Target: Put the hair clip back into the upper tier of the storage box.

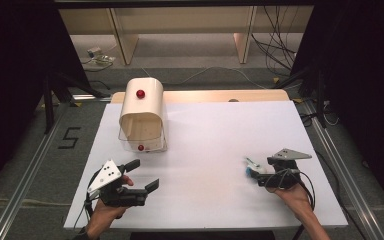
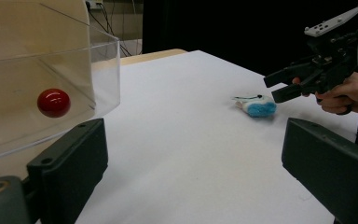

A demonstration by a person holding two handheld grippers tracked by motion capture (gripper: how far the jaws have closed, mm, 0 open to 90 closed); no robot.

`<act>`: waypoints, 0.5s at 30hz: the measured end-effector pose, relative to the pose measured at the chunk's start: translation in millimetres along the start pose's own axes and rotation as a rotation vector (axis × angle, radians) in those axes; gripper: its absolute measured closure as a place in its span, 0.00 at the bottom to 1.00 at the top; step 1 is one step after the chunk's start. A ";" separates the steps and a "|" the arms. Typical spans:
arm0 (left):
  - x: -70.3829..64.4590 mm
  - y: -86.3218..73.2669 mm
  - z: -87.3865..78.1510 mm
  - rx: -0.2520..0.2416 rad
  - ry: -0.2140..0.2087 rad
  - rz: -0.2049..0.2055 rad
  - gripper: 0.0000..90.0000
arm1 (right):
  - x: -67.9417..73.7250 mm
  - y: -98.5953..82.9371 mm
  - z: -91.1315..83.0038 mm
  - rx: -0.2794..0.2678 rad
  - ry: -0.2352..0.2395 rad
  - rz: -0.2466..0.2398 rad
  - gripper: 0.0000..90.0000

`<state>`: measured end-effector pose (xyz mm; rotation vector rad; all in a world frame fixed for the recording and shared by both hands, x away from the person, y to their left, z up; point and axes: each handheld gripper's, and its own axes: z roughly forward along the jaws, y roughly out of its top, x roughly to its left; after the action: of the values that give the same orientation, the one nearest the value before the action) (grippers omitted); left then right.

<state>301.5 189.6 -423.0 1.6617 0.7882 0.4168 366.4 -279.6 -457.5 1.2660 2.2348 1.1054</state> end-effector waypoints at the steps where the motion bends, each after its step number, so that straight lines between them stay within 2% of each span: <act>1: -0.1 0.0 0.1 -0.002 -0.001 0.000 0.07 | -1.1 0.1 1.3 0.009 0.001 -0.005 0.18; 4: 0.0 0.0 0.4 -0.001 -0.001 0.001 0.07 | -3.3 0.7 5.9 0.041 -0.005 -0.002 0.18; 15: 0.1 0.1 0.2 -0.001 -0.002 -0.001 0.07 | -9.3 1.2 19.8 0.126 0.023 0.021 0.20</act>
<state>301.7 189.5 -423.0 1.6610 0.7869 0.4150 384.4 -278.0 -469.9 1.3348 2.3462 1.0048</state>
